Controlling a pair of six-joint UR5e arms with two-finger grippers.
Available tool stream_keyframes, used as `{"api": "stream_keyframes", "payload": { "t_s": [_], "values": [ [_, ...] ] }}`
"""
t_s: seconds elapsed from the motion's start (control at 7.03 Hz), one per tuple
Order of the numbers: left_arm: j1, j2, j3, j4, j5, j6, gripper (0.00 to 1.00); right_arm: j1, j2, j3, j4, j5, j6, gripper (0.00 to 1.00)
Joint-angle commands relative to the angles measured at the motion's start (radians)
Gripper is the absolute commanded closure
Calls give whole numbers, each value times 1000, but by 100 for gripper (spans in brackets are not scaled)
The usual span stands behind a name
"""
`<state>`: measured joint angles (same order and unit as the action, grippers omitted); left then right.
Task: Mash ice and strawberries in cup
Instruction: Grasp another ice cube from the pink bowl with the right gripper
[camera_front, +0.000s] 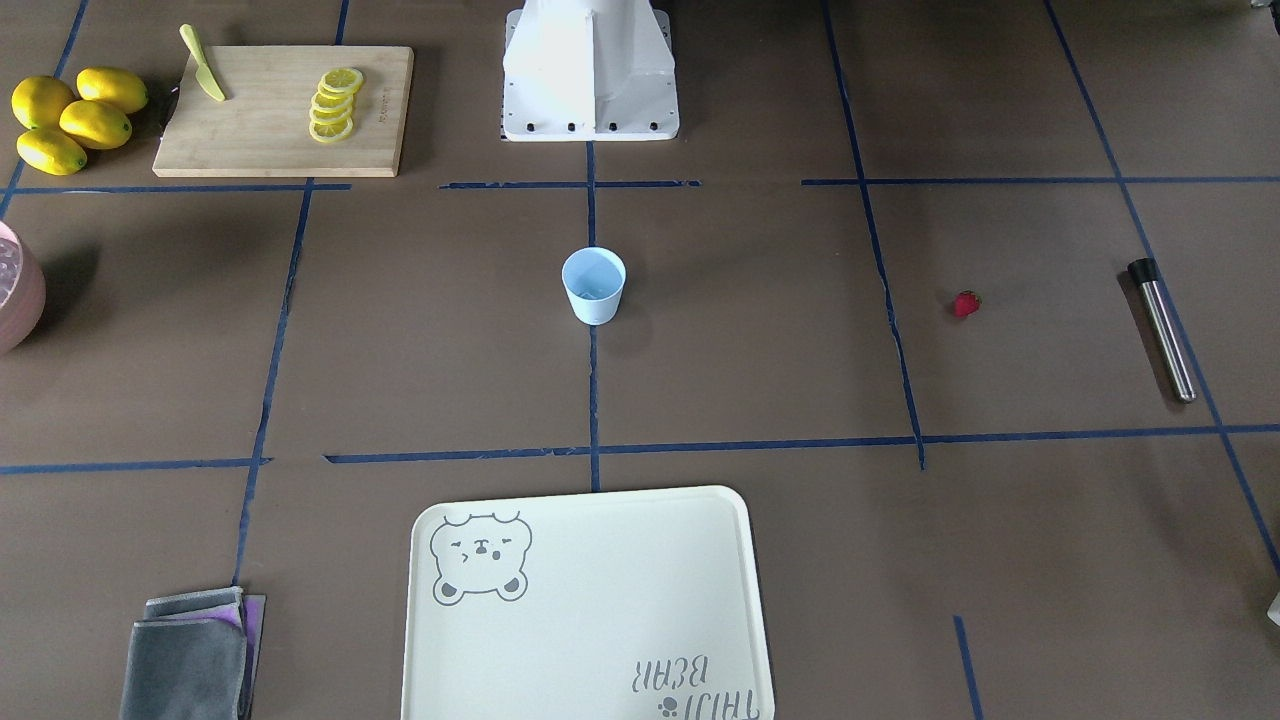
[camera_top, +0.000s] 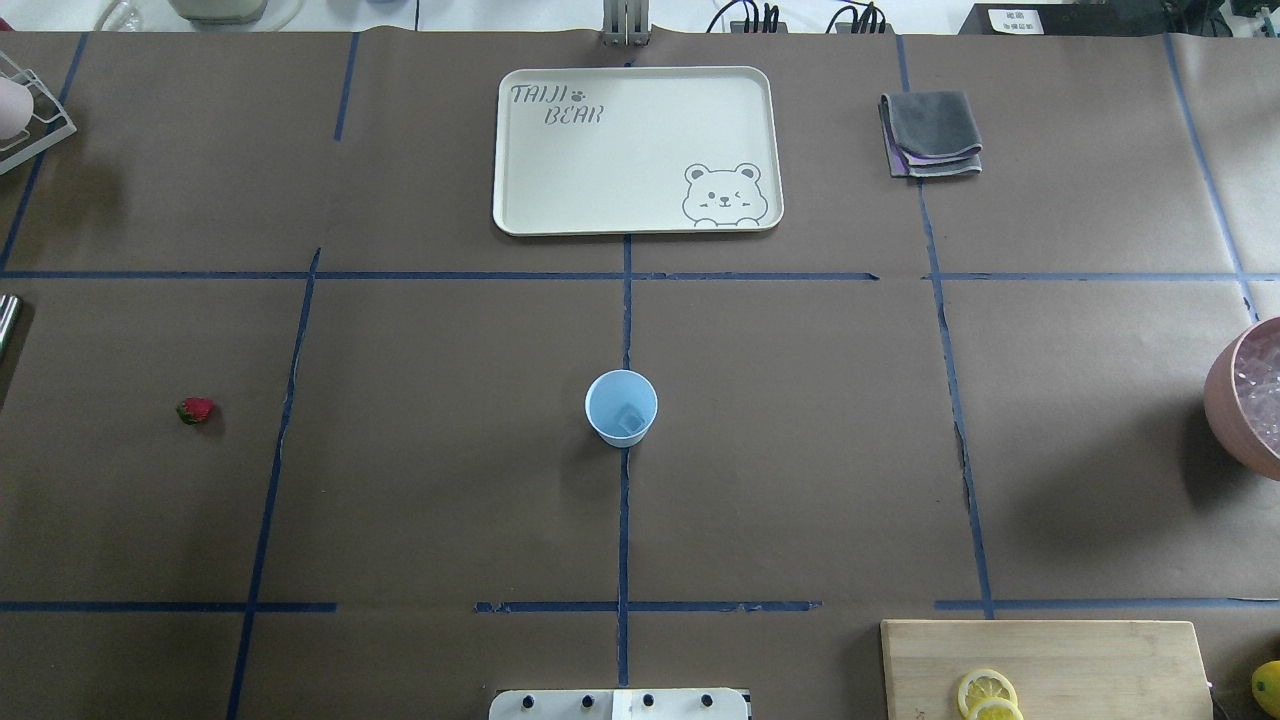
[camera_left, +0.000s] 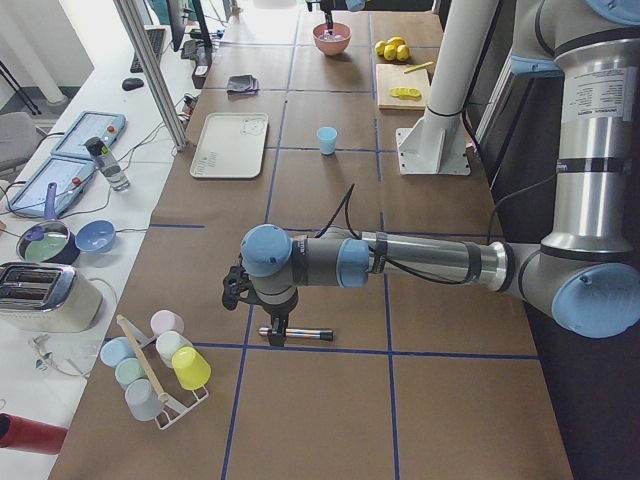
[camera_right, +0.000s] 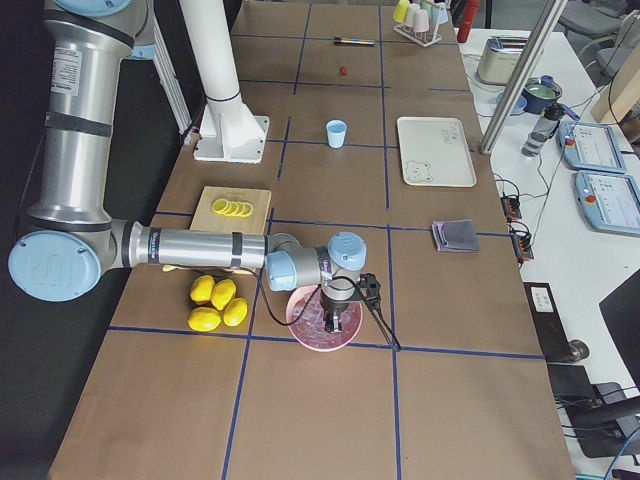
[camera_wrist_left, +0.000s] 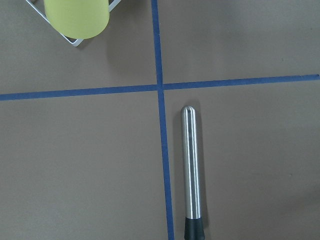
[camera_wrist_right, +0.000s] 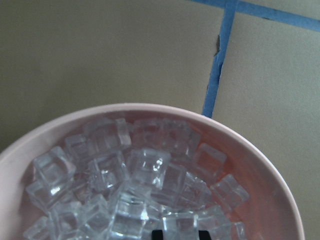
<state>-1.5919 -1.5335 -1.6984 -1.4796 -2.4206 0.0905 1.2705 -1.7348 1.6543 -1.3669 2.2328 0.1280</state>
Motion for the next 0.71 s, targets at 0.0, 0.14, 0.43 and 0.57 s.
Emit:
{"api": "stream_keyframes", "payload": {
  "t_s": [0.0,0.14,0.43,0.57],
  "values": [
    [0,0,-1,-1,0,0,0,1,4,7,0,-2,-1,100],
    [0,0,-1,1,0,0,0,4,-2,16,0,-2,-2,100],
    [0,0,-1,-1,0,0,0,35,-57,54,-1,-4,-84,100],
    [1,0,-1,-1,0,0,0,68,-84,88,-4,-4,-108,100]
  ]
}}
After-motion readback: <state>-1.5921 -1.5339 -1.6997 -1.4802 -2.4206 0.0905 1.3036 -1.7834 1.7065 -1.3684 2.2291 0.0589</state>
